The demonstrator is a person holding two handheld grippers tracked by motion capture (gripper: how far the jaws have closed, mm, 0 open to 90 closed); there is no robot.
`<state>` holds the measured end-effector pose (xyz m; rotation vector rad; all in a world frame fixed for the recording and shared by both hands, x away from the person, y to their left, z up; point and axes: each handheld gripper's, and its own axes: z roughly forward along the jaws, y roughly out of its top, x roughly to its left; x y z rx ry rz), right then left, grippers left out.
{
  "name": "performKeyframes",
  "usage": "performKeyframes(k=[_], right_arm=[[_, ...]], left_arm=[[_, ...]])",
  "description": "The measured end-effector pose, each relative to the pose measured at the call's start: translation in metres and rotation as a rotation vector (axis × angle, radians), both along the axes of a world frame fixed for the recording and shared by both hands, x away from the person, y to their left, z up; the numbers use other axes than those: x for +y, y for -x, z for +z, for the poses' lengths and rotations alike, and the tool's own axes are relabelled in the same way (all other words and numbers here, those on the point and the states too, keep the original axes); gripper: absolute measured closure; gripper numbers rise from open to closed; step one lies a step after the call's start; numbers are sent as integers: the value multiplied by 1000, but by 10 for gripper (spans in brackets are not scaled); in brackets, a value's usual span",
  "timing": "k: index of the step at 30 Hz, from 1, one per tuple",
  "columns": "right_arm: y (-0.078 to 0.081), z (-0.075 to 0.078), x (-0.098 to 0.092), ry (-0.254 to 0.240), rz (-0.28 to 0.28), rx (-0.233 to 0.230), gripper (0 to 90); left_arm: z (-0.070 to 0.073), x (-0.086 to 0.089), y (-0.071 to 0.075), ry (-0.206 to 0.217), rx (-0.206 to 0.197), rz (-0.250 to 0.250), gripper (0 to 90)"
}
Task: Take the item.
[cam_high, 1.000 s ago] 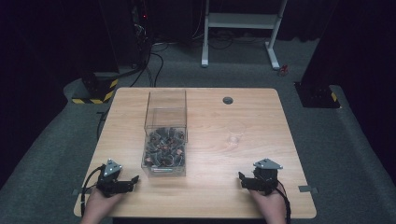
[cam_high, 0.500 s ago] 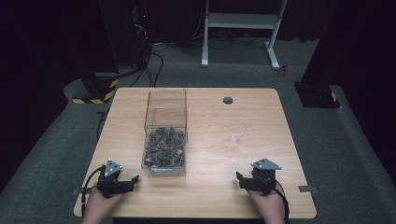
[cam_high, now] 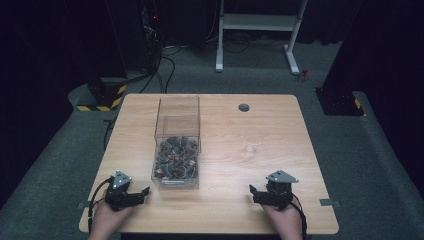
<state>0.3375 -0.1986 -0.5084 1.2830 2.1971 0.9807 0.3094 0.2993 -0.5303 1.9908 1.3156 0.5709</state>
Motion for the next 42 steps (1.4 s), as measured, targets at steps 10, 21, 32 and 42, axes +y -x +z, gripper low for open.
performKeyframes(k=[10,21,32,42], right_arm=[[1,1,13,-6,42,-17,100],[3,-1,32,-13,85,-24,106],[-1,12,35,-54,103,-40,120],[-9,28,43,-85,121,-72,136]], left_arm=[[0,0,-1,-9,-1,-8,136],[0,1,0,-13,2,-10,136],[0,1,0,-15,2,-10,135],[0,0,0,-10,2,-9,131]])
